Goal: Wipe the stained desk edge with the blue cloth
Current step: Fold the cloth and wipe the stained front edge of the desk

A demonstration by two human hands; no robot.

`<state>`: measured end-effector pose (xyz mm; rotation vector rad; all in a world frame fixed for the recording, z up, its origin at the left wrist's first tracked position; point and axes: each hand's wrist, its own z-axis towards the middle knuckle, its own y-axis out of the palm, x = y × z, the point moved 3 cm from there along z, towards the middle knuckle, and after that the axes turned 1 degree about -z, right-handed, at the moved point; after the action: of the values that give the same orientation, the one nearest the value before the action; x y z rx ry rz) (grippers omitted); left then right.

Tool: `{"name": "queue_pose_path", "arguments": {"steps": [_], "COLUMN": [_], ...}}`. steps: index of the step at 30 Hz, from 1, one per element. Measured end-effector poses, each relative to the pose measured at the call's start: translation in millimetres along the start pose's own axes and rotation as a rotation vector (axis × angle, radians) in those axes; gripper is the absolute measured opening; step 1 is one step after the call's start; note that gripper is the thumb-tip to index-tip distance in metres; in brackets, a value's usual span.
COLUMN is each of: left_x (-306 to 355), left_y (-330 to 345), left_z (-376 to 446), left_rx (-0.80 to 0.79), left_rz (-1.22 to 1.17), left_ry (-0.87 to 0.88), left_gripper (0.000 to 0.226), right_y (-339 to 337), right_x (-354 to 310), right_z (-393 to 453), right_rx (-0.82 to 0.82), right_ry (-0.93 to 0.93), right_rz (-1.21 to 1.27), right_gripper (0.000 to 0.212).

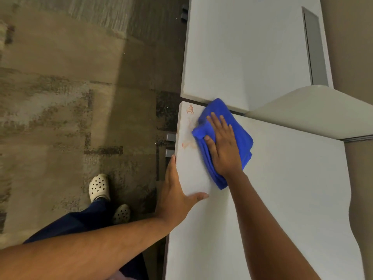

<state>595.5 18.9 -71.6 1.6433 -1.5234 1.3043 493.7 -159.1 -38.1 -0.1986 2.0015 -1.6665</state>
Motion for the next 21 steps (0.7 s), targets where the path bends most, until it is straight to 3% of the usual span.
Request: {"name": "queue_pose_path", "arguments": {"steps": [5, 7, 13, 17, 21], "left_x": [4, 6, 2, 0, -2], "left_y": [0, 0, 0, 3, 3], "left_z": [0, 0, -9, -25, -24], "left_rx": [0.039, 0.034, 0.05, 0.105, 0.1], "left_rz": [0.017, 0.019, 0.017, 0.038, 0.029], "left_ry": [0.017, 0.026, 0.004, 0.006, -0.009], "left_gripper": [0.141, 0.138, 0.133, 0.12, 0.125], "right_y": [9, 14, 0, -17, -11], "right_x": [-6, -12, 24, 47, 19], "right_z": [-10, -30, -109, -76, -23], "right_rx": [0.116, 0.106, -0.027, 0.024, 0.035], "right_ry": [0.308, 0.298, -0.001, 0.144, 0.142], "right_rz": [-0.107, -0.125, -0.094, -0.1, -0.133], "right_gripper": [0.062, 0.064, 0.063, 0.083, 0.091]}}
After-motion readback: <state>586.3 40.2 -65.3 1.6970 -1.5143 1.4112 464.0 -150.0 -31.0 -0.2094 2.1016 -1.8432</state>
